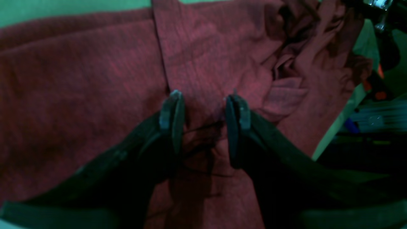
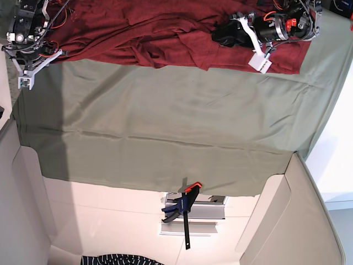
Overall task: Fold the T-shirt properly
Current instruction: 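Release the left gripper and regrasp the shirt edge further along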
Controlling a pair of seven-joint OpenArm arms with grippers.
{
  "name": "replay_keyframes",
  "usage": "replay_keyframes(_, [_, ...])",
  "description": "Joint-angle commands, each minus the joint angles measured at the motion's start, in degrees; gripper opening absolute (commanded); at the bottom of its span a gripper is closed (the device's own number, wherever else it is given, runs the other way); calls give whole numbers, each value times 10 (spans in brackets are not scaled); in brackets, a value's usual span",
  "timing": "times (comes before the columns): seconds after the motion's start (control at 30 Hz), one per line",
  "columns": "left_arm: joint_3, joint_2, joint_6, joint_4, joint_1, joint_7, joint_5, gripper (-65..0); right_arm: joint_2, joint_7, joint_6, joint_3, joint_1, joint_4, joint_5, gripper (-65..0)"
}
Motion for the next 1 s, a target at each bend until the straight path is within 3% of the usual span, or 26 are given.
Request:
replay_keyframes(0.0, [-3,-7,-8,10,-7,-14,-5,-396,6,13,-5,1,12,9,-1,-495])
replay_keyframes(0.73, [20,-7,-8,10,22,-43,4,-402,6,18,-4,1,12,9,14,-496])
replay_keyframes(0.8, [20,-7,-8,10,22,-43,4,-431,6,18,-4,1,12,9,14,-496])
replay_keyframes(0.97, [20,-7,-8,17,22,-43,2,-578,6,18,-4,1,12,9,14,-496])
